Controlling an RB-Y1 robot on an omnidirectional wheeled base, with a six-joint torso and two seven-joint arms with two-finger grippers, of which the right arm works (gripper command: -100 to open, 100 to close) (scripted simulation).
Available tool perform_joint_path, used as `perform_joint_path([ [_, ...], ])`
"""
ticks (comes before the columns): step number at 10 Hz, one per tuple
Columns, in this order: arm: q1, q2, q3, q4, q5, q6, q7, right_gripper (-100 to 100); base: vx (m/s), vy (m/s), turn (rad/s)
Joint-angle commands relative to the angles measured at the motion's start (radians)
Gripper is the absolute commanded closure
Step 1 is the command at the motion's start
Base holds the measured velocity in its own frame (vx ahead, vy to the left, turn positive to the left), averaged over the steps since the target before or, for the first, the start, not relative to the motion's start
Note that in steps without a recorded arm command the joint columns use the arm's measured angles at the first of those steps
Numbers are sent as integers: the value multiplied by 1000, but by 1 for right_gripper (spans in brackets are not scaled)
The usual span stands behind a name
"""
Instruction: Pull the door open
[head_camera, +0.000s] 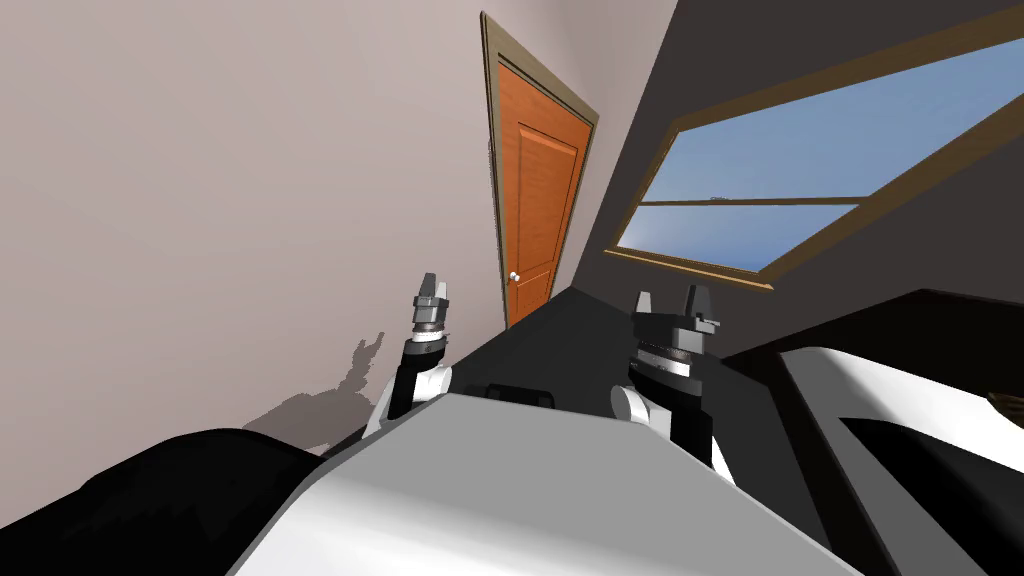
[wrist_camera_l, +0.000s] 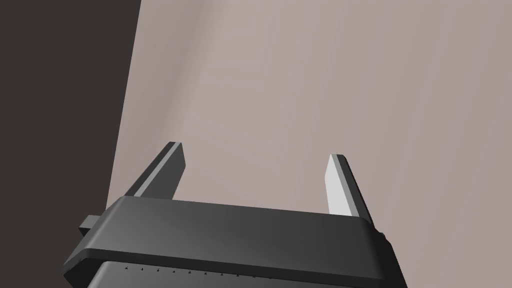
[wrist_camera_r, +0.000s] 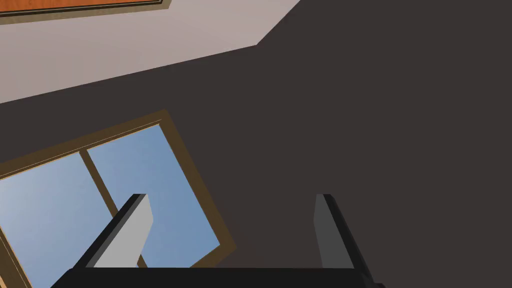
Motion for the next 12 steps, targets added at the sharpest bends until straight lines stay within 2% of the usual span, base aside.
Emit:
perform_joint_path([
  [1,-13,-12,-6,42,16,-11,33,-100,45,0,116],
  [7,-58,-46,-28,183,71,-48,147,-100,88,-10,110],
  [8,-58,-46,-28,185,71,-48,147,-100,53,-14,40],
  [12,-95,-67,-45,295,117,-79,240,-100,67,-13,124],
])
